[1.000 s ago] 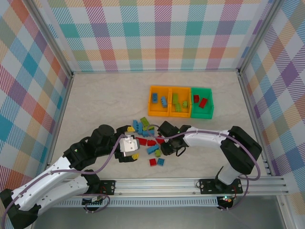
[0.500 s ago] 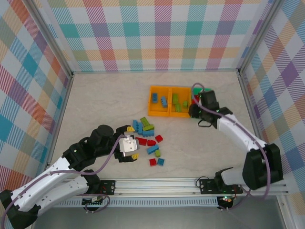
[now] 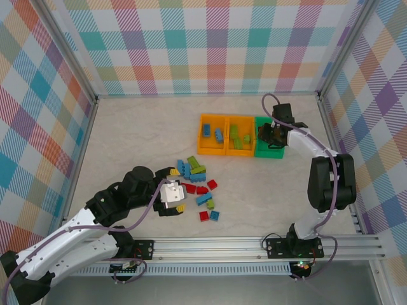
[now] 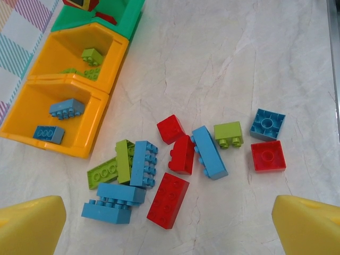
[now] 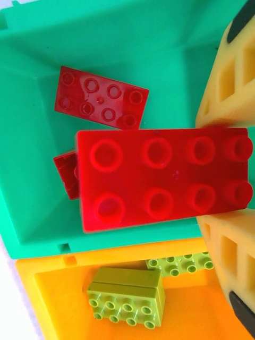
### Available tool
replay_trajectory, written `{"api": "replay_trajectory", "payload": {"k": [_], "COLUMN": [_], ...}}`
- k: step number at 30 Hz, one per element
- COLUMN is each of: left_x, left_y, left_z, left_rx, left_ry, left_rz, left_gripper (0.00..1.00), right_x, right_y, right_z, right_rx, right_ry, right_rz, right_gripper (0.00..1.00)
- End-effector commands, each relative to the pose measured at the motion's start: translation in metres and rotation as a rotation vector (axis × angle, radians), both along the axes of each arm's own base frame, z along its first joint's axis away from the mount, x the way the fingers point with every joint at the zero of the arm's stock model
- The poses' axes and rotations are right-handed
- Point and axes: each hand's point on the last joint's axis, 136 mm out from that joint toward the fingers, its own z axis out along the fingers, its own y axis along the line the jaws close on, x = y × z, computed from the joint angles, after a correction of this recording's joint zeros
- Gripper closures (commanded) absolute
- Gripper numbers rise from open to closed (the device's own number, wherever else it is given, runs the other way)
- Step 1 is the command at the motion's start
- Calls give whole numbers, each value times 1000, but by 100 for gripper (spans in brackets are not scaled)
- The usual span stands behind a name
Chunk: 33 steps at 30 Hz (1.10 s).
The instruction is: Sort the legos into containers by color
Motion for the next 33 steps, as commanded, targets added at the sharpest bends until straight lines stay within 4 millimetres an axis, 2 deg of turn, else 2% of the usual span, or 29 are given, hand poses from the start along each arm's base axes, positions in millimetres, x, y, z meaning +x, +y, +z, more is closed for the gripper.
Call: {"api": "replay_trajectory", "payload": {"k": [1,5,8,10,12,15,18,20,23,25,27,30,33], "left_x": [-2,0,6,14,23,41,75,95,128,146,156,165,173], "left_y": [-1,-1,-4,-8,-14,-25,-26,-25,-6,16,29,34,35], "left_z": [-4,-5,0,14,34,58,69,62,43,19,-13,-52,-72], "left_rx": [6,2,-36,-106,-180,-284,-410,-448,-479,-474,-444,-451,-461], "left_ry": [7,7,14,38,89,189,270,302,359,470,606,753,790], "left_rz": [-9,-1,38,101,172,294,534,668,960,1197,1349,1439,1461], "left_gripper": [0,0,0,0,0,0,0,0,0,2,5,8,10], "right_x": [0,-15,-38,-65,-96,-149,-193,-214,-232,-235,-234,-229,-225], "right_y": [3,7,16,33,54,77,87,92,100,105,109,113,116], "right_z": [37,53,69,83,88,83,73,70,72,75,77,77,75], "right_rx": [30,64,139,243,330,373,391,401,423,451,465,475,475], "right_ry": [-72,-98,-109,-115,-108,-43,44,89,135,146,144,136,139], "right_rz": [22,38,71,125,202,308,368,398,442,460,469,473,474], "right_gripper": [54,52,52,51,47,42,40,38,33,32,31,30,30]}}
